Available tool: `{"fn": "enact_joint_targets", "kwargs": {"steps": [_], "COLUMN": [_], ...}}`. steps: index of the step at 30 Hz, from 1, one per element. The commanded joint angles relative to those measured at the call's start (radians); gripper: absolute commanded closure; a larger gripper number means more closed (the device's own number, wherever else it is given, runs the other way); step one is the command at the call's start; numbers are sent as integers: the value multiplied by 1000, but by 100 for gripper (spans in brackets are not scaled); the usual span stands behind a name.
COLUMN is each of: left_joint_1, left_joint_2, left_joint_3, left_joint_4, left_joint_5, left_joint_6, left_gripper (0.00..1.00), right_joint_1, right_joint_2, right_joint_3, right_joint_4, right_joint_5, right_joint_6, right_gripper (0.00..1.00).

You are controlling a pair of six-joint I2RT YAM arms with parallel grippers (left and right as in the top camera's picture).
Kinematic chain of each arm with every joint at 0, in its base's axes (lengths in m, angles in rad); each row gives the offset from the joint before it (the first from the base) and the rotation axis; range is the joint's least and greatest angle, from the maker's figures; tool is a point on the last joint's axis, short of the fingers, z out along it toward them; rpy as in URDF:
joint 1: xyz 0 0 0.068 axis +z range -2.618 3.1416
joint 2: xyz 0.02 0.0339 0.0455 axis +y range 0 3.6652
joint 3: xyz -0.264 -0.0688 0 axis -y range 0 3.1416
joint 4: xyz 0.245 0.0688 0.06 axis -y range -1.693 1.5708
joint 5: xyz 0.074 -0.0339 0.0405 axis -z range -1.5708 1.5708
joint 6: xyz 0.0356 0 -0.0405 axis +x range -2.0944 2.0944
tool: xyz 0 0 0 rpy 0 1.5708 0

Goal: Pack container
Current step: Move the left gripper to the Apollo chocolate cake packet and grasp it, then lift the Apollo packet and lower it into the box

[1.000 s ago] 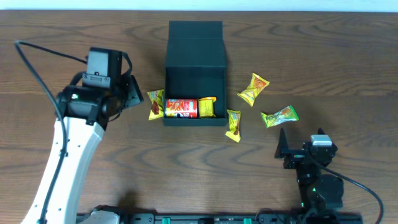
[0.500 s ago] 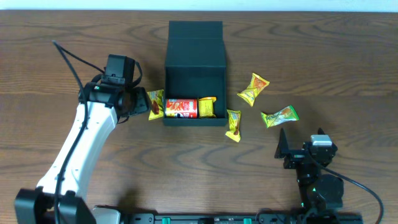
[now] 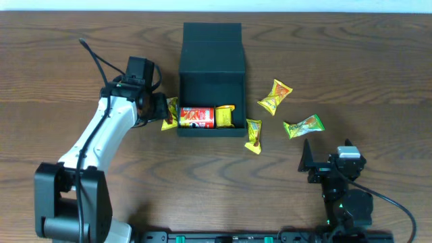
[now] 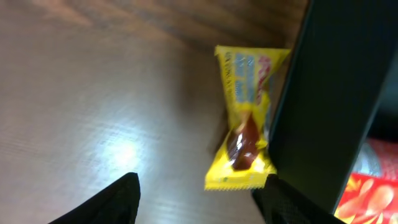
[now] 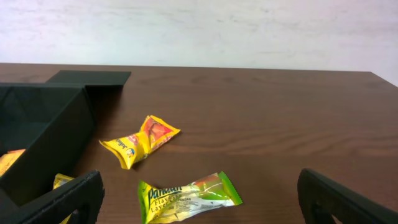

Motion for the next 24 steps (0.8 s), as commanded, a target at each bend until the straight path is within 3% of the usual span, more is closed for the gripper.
{"fn": "enact_joint_targets", "kwargs": {"steps": [1,14,17,21,24], "left_joint_1": [4,-8,-13,-13,-13], "left_joint_2": [29,153,185,194,194], "left_joint_3": [-3,-3,-3,-3,-3], "left_joint_4": [25,114,128,150,151], "left_joint_5": [49,134,135,134,128], "left_joint_6": [26,36,36,35,35], "left_gripper": [36,40,50,56,71], "right_joint_1": [-6,-6,-6,-6,-6], "right_joint_2": [-5,-5,-5,-5,-5], "right_joint_3": [-3,-3,-3,-3,-3], "right_joint_4": [0,0,0,0,0], "right_joint_5": [10,10,10,10,10], "right_joint_6": [-15,-15,-15,-15,-15], "right_gripper": [1,1,1,1,1]}}
